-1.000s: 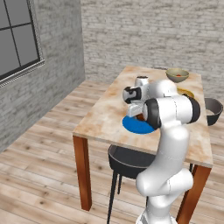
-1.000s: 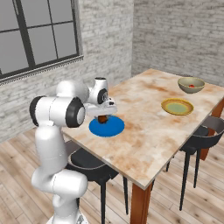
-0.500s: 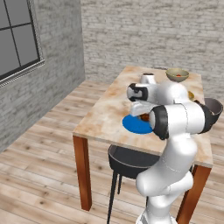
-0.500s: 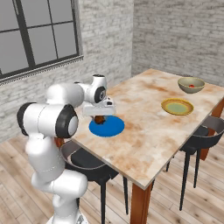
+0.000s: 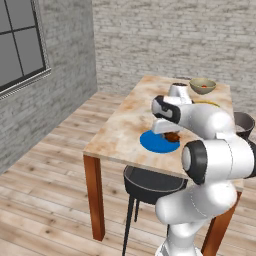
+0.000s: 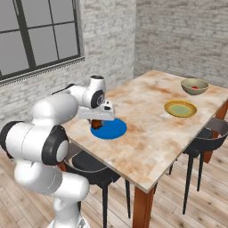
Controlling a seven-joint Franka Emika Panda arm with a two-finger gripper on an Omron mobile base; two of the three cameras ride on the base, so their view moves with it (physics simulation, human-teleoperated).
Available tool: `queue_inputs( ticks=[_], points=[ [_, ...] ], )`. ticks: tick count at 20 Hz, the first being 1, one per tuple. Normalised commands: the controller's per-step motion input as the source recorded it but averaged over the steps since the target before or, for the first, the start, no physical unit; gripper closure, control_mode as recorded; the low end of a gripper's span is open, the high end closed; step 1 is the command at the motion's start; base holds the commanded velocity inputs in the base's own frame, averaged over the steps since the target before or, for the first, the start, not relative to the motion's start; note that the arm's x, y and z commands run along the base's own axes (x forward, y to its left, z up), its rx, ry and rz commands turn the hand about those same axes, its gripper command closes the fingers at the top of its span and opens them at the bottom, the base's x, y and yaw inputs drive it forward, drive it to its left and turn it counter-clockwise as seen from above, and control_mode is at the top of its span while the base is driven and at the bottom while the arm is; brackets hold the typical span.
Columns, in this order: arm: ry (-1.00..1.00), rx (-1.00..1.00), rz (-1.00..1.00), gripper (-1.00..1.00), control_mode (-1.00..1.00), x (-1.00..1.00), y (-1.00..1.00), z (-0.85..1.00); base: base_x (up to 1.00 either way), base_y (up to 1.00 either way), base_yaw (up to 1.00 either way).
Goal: Pick the chicken drumstick and tomato from their plates and place them in the bowl. Then put the bowl in the fridge.
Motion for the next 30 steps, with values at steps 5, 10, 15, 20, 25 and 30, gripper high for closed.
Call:
queue_inputs(
  ticks=[5, 10, 15, 20, 25, 30],
  points=[
    [-0.06, -0.02, -0.12, 1.00, -1.00, -0.37, 0.15, 0.21, 0.00, 0.00, 0.00],
    [-0.02, -0.02, -0.04, 1.00, -1.00, -0.16, 0.07, 0.04, 0.00, 0.00, 0.00],
    [0.00, 0.00, 0.00, 1.00, -1.00, 0.00, 0.00, 0.00, 0.00, 0.00, 0.00],
    [0.00, 0.00, 0.00, 1.00, -1.00, 0.00, 0.00, 0.00, 0.00, 0.00, 0.00],
    [0.00, 0.00, 0.00, 1.00, -1.00, 0.00, 0.00, 0.00, 0.00, 0.00, 0.00],
    [0.00, 0.00, 0.00, 1.00, 1.00, 0.00, 0.00, 0.00, 0.00, 0.00, 0.00]
  ],
)
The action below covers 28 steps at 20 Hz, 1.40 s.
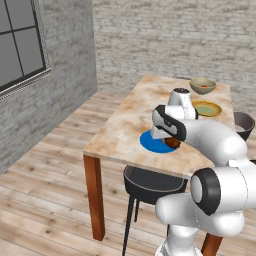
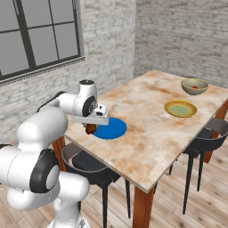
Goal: Pick the chicken drumstick and tomato from their plates and place them in the bowl. Then put the bowl in the fridge.
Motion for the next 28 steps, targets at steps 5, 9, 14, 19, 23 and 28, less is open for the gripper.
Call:
queue_inputs(
  ticks=[5, 9, 14, 19, 23, 28],
  points=[
    [0.00, 0.00, 0.00, 1.00, 1.00, 0.00, 0.00, 0.00, 0.00, 0.00, 0.00],
    [0.00, 0.00, 0.00, 1.00, 1.00, 0.00, 0.00, 0.00, -0.11, 0.00, 0.01],
    [0.00, 0.00, 0.00, 1.00, 1.00, 0.00, 0.00, 0.00, -0.57, -0.28, 0.01],
    [0.00, 0.00, 0.00, 1.00, 1.00, 0.00, 0.00, 0.00, -0.46, -0.49, -0.11],
    [0.00, 0.00, 0.00, 1.00, 1.00, 0.00, 0.00, 0.00, -0.06, -0.65, -0.11],
    [0.00, 0.00, 0.00, 1.00, 1.00, 0.00, 0.00, 0.00, 0.01, -0.75, -0.02]
  ],
)
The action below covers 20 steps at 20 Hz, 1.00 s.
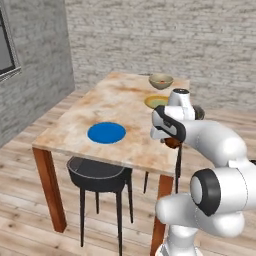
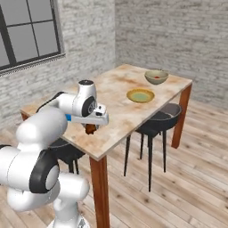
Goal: Pick the chicken drumstick and tomato from their plates and place them in the bowl. Then put the bowl in the fridge.
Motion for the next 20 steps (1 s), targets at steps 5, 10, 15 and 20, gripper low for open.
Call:
queue_inputs(
  ticks=[5, 10, 15, 20],
  points=[
    [0.00, 0.00, 0.00, 1.00, 1.00, 0.00, 0.00, 0.00, 0.22, -0.73, 0.02],
    [0.00, 0.00, 0.00, 1.00, 1.00, 0.00, 0.00, 0.00, 0.38, -0.65, 0.06],
    [0.00, 0.00, 0.00, 1.00, 1.00, 0.00, 0.00, 0.00, 0.49, -0.52, 0.14],
    [0.00, 0.00, 0.00, 1.00, 1.00, 0.00, 0.00, 0.00, 0.50, -0.51, 0.15]
  ],
)
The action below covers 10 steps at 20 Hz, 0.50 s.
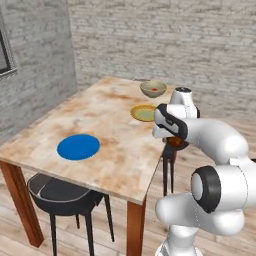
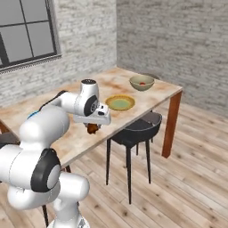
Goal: Pick the chicken drumstick and tomato from their plates and place them in the bowl. Then put the bowl in the fridge.
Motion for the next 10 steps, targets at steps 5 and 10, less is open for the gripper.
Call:
queue_inputs(
  ticks=[5, 10],
  points=[
    [0.00, 0.00, 0.00, 1.00, 1.00, 0.00, 0.00, 0.00, 0.51, -0.52, 0.14],
    [0.00, 0.00, 0.00, 1.00, 1.00, 0.00, 0.00, 0.00, 0.33, -0.66, 0.06]
  ],
)
